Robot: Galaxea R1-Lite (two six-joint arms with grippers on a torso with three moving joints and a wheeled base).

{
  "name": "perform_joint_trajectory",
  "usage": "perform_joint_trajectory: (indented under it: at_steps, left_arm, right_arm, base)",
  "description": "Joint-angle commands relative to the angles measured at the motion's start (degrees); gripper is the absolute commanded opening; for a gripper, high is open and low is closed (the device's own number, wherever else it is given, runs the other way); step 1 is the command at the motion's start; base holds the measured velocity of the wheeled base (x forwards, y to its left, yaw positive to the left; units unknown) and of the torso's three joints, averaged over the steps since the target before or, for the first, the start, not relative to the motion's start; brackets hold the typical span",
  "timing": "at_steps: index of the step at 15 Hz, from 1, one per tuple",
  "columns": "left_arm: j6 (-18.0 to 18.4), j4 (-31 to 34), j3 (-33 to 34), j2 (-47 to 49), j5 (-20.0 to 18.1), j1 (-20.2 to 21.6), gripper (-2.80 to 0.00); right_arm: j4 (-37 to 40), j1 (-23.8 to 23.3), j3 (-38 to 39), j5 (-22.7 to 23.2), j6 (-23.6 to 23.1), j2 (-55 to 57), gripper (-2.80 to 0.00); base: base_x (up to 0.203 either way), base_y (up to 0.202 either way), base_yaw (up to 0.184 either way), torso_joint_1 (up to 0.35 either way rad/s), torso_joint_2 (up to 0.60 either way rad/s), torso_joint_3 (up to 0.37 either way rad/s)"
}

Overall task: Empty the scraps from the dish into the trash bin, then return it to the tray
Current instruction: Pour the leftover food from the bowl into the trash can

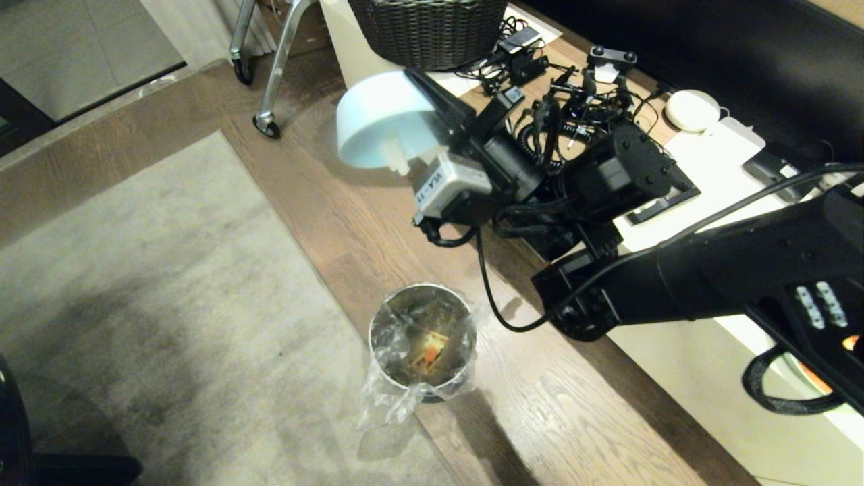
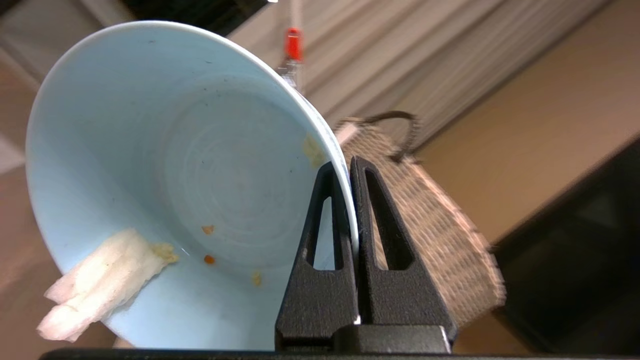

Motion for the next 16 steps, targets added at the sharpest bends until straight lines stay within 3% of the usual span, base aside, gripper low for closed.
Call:
perform_joint_trajectory:
  at_steps: [1, 16]
  left_arm:
    - [0.0, 0.0, 0.0, 0.0, 0.0, 0.0, -2.8]
    - [-0.1, 0.0, 0.0, 0.0, 0.0, 0.0, -2.8]
  right_arm:
    - [-2.7, 0.0, 0.1, 0.1, -0.4, 0.1, -2.8]
    - [-2.7, 0.6, -0.2, -1.0, -0.2, -2.7, -2.8]
  base:
    - [0.0, 0.0, 0.0, 0.0, 0.0, 0.0]
    - [0.0, 0.0, 0.0, 0.0, 0.0, 0.0]
